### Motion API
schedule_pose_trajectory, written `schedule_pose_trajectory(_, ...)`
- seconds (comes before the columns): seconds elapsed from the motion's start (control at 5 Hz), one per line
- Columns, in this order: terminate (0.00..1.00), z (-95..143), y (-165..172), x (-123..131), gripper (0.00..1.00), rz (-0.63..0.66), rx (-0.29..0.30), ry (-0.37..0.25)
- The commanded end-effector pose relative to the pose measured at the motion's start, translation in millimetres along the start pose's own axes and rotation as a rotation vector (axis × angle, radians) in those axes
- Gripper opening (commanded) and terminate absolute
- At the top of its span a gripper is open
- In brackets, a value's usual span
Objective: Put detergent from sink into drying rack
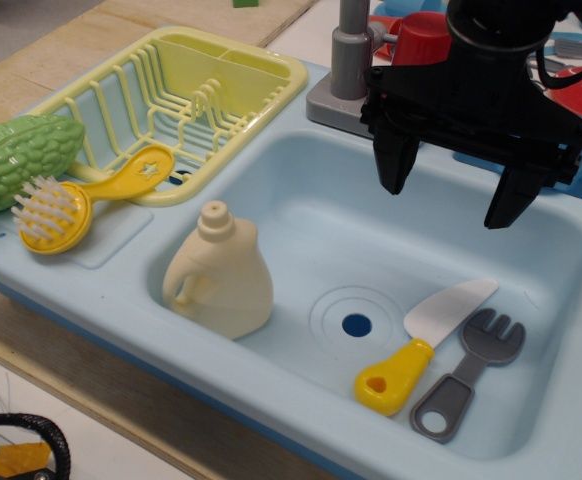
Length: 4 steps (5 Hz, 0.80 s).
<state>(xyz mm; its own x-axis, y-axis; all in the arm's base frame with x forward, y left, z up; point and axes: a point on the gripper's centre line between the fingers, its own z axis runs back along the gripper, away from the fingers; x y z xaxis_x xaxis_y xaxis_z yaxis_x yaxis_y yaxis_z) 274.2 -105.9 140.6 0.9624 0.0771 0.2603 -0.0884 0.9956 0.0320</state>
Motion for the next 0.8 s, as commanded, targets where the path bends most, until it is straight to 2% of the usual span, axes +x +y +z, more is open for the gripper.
schedule_pose_trajectory(0.0,0.00,0.0,0.0,0.0,1.00,0.000,0.000,0.000)
schedule_pose_trajectory(0.2,0.00,32.7,22.3,-3.6,1.00,-0.134,0.020,0.063)
schedule_pose_trajectory(0.4,0.00,54.2,37.0,-8.6,1.00,-0.189,0.045,0.080)
schedule_pose_trajectory(0.6,0.00,62.0,49.9,-27.7,1.00,-0.221,0.038,0.128)
